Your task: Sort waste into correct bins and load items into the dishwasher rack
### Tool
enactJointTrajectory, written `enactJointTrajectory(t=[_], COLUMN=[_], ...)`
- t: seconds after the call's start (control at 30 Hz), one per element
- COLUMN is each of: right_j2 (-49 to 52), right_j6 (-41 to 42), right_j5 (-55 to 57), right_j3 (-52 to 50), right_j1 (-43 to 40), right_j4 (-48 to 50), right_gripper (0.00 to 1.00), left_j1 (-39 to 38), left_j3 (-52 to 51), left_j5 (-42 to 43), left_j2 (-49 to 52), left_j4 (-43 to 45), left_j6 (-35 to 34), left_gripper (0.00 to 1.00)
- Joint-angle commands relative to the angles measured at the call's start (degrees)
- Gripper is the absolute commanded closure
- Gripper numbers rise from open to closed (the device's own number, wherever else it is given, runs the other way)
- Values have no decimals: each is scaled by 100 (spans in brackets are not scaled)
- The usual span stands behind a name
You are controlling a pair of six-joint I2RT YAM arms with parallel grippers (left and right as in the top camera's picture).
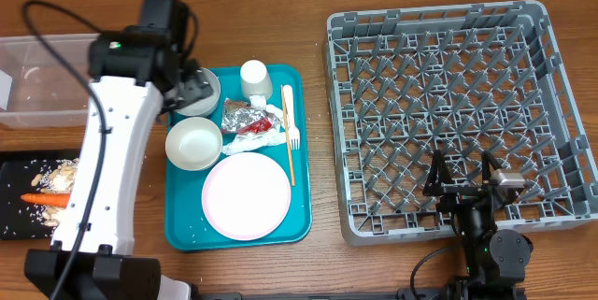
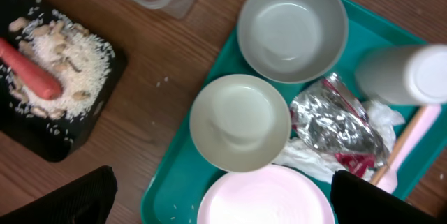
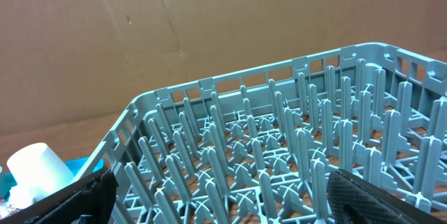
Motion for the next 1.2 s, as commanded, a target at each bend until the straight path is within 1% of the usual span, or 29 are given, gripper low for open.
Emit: enactJointTrajectory(t=[0.0,0.23,0.3,0.43,0.63,0.7,1.0,1.17], right_j2=[-57,-57,-57,-57,-57,-57,-57,-57], right_j6=[-44,-44,-44,-44,-44,-44,-44,-44], right_j5=[35,33,35,33,33,33,35,33], right_j3=[-59,-61,-59,-59,-59,-59,-59,-59], right_j1=[-48,-48,-48,-48,-48,-48,-48,-48], right_j4=[28,28,28,28,28,28,28,28], right_gripper=[0,0,0,0,0,0,0,0], left_j1=[251,332,334,332,332,326,149,92], left_j3=[94,61,63,61,9,-44,-570,-597], left_j5=[28,155,295,603,1556,1764,1818,1792], left_j2=[-26,-7,-7,-7,2,2,2,-11], left_j4=[-94,-221,-212,-155,-107,-101,199,249], left_j6=[-289,-269,-144,468,1552,1781,1794,1788], left_gripper=[0,0,0,0,0,0,0,0])
